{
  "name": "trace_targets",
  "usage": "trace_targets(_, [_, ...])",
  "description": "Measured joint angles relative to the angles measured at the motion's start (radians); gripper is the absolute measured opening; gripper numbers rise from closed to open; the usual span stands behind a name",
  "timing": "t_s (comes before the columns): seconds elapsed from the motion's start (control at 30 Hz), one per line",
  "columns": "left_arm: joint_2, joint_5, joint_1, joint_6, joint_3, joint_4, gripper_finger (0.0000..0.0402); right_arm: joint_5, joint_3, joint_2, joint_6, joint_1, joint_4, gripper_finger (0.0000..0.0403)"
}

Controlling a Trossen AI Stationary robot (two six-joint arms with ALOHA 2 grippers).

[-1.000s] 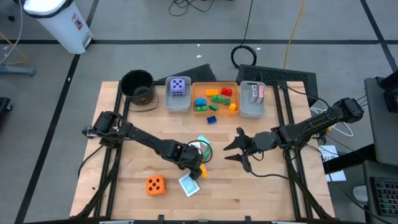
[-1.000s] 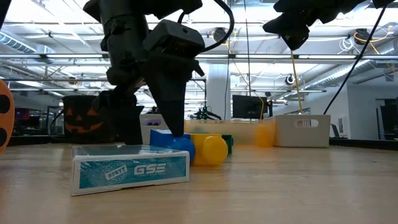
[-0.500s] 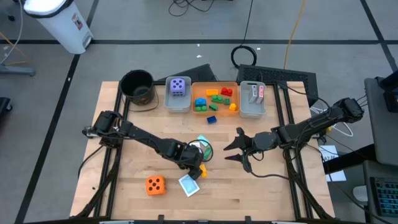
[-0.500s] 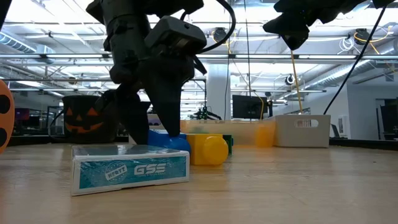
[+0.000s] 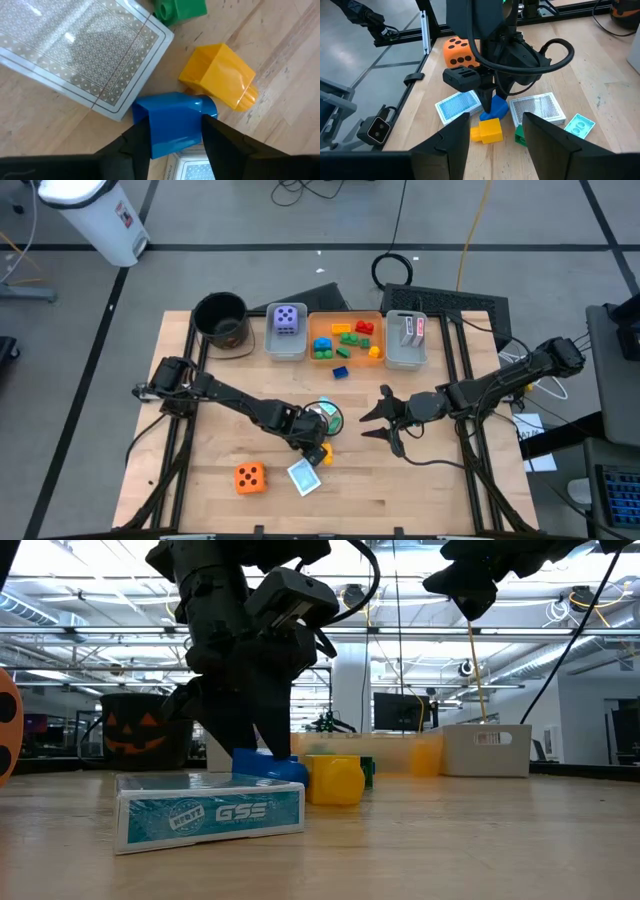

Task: Pick & Place Toys
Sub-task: Put the blue game piece into the orange bin

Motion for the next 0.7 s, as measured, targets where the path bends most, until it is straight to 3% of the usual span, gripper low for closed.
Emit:
trace_targets(0.37, [-0.007, 0.105, 0.043, 0.029, 0.000, -0.009, 0.0154, 0.000, 0.000, 0.000, 0.000, 0.000, -0.017, 0.0171])
trace_targets(0.7, [-0.121, 0.117, 0.098, 0.071, -0.003, -0.033, 0.0153, 0.000, 0.000, 0.000, -0.033, -0.001, 0.001, 0.0171])
